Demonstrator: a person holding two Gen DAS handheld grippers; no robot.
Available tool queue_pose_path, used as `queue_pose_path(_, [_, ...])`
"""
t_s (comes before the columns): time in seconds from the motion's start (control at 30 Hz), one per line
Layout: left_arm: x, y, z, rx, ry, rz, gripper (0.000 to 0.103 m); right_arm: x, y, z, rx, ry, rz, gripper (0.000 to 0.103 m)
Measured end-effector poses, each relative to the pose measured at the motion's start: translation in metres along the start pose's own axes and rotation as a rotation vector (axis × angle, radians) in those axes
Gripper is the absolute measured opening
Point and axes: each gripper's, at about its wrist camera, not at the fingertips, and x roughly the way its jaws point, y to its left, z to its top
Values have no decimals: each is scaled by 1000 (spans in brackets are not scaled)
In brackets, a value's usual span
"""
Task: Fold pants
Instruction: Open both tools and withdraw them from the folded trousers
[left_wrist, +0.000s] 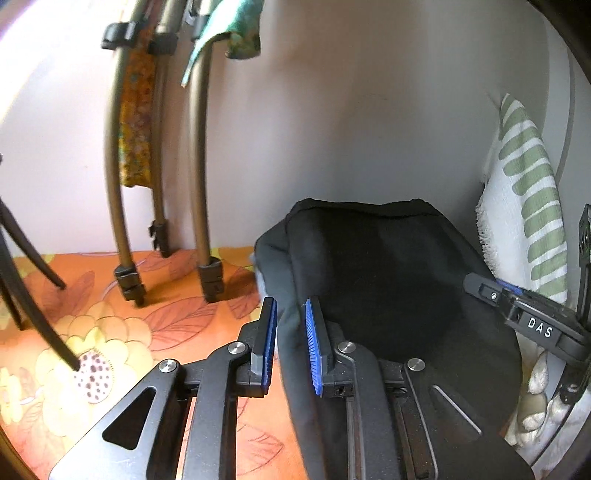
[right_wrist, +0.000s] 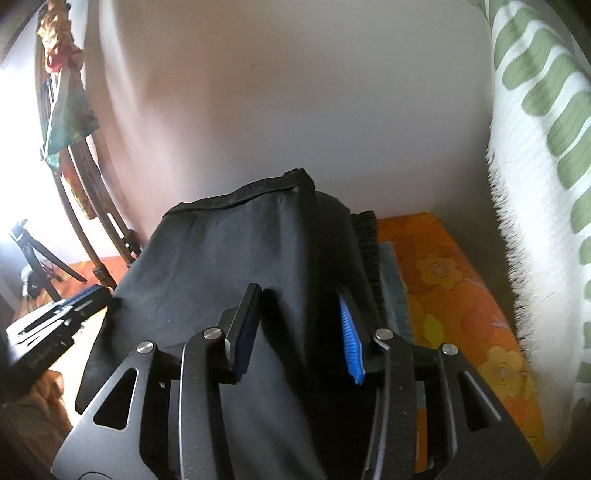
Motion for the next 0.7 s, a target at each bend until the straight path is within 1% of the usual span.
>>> queue_pose_path(0.1, [-11,-2,-1,11,-8,5,14,-13,-3,0,11,-3,2,43])
queue_pose_path(0.13, [-15,-3,-2,9,-8,3,14,-15,-2,1,1,-38,8,43])
queue_pose_path(0.23, [-28,-6,-3,6,-8,-4,14,-27,-1,0,-7,-39,1,43])
queue_pose_path(0.47, [-64,-22,-7,41,-34,-12,14,-61,7,-6,-45,-44,-9,43])
queue_pose_path(0.7, [-102,-34,-12,60,-48,-25,14,-99,9,-9,-50,-62,1,44])
